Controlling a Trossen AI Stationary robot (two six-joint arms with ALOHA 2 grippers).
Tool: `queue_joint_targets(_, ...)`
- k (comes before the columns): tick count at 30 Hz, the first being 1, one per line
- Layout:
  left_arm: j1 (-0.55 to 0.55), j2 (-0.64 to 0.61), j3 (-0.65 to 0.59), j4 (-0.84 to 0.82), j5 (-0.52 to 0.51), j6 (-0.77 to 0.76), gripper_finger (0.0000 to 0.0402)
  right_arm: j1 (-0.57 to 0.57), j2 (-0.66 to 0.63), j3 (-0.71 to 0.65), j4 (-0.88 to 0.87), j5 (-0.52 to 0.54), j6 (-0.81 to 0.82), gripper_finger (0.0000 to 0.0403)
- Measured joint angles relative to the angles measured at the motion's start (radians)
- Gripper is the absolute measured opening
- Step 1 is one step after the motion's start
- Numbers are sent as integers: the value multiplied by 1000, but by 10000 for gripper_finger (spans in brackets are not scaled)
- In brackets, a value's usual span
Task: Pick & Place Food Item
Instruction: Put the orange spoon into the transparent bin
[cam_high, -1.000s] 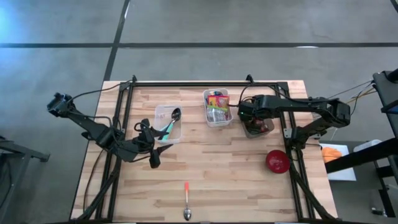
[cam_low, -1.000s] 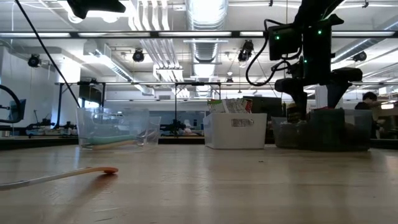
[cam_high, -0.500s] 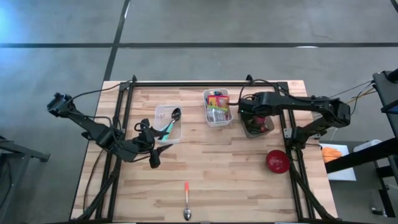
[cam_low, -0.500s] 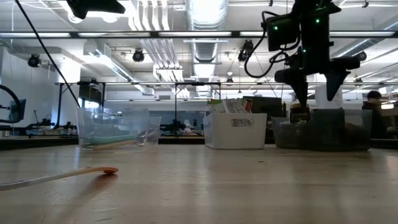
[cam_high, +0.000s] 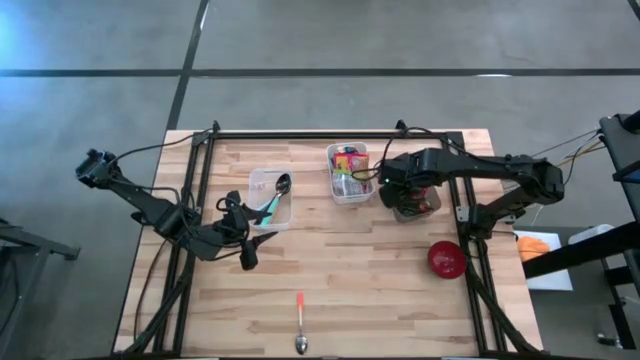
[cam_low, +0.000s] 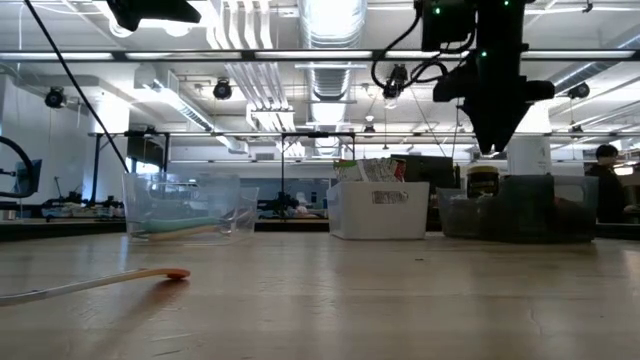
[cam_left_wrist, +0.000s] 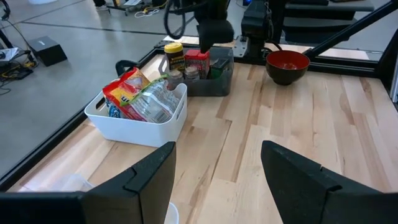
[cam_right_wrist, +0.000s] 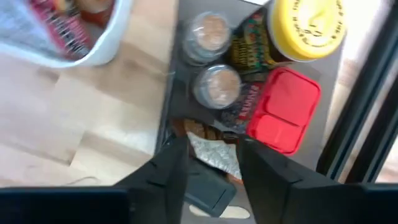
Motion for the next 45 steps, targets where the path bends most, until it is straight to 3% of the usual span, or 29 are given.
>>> queue_joint_targets(7, 0, 0, 0, -2, 0, 0, 238, 32, 0, -21, 4, -3, -50, 82)
queue_joint_targets(15, 0, 0, 0, -3, 0, 0, 238, 32, 1, -65, 25, -38, -56, 77)
queue_joint_targets(19, 0, 0, 0, -13, 16, 0, 238, 39, 2, -60, 108, -109, -82, 77)
queue_joint_targets(24, 0, 0, 0, -68, 108, -52, 238, 105, 5, -59, 262, -176, -124, 77)
queue_joint_targets(29, 7, 0, 0, -138, 128, -205, 238, 192, 7, -59, 369, -128, -92, 77)
queue_joint_targets(33, 20, 13, 0, -145, 148, -212, 238, 266, 7, -59, 473, -98, -115, 77)
queue_joint_targets(38, 31, 113, 16, -64, 374, 8, 238, 364, 8, -59, 525, -92, -187, 77)
queue_joint_targets(45, 28, 358, 73, -49, 603, 278, 238, 471, 13, -59, 593, 60, -195, 77)
